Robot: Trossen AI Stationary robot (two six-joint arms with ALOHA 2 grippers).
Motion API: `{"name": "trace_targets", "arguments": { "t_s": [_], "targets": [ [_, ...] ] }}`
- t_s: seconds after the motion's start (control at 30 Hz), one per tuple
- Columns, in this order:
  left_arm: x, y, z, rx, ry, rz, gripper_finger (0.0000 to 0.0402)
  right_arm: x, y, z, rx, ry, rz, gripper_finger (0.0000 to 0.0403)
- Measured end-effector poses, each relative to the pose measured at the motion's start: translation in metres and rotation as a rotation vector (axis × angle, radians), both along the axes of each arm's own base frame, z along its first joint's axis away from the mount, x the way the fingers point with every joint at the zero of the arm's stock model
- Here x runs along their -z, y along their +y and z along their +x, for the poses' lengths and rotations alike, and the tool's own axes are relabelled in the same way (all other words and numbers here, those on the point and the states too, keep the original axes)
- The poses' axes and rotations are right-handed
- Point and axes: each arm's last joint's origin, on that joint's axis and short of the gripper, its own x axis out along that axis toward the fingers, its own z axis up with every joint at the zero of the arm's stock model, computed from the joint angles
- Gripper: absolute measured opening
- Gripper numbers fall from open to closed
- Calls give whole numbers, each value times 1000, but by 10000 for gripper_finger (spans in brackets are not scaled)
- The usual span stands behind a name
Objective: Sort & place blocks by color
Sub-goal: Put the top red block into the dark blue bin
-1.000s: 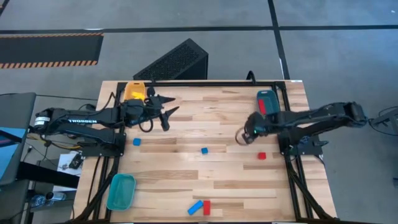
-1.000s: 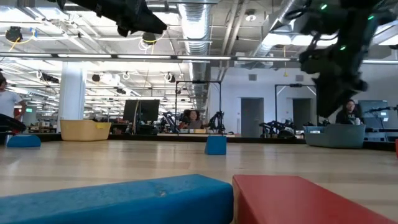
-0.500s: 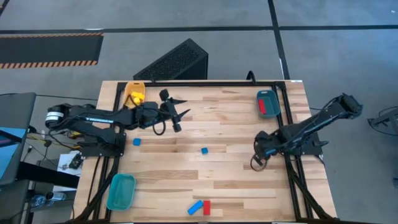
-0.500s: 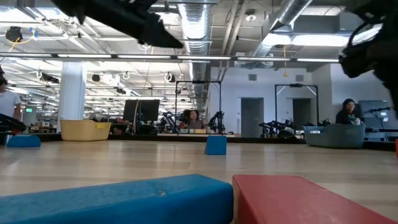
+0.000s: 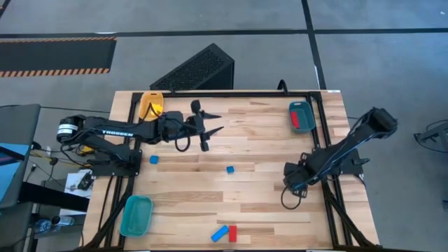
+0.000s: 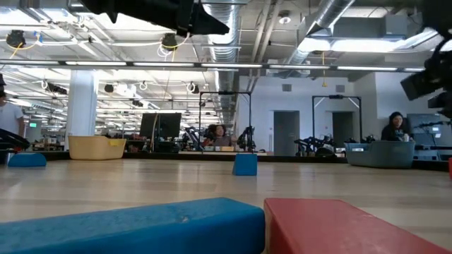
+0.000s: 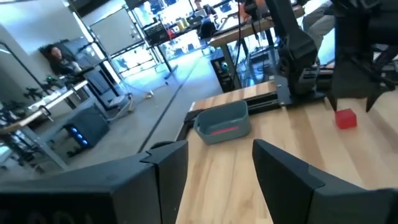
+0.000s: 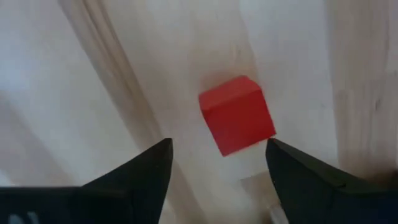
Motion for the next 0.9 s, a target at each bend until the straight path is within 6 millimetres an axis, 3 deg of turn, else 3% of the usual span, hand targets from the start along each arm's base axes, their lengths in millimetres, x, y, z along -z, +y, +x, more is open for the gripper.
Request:
{"name": "trace_targets", "arguments": {
  "t_s": [0.17,0.33,0.6,0.73,0.9],
  "targets": [
    [1,5,0,7,11,10,174,17,-1,7,-97,86,-59,296],
    [1,11,-1,142,-6,-70,174,27,-5,14,-72,144,-82,289],
    [1,11,-1,232,-11,-106,174,25,-5,20,-132,84,-34,266],
    [1,11,-1,229,-19,-105,174,16,-4,24,-133,-6,-31,234],
    [8,14,9,170,-59,-143,174,10,-7,21,-152,-23,-33,157]
  ]
}}
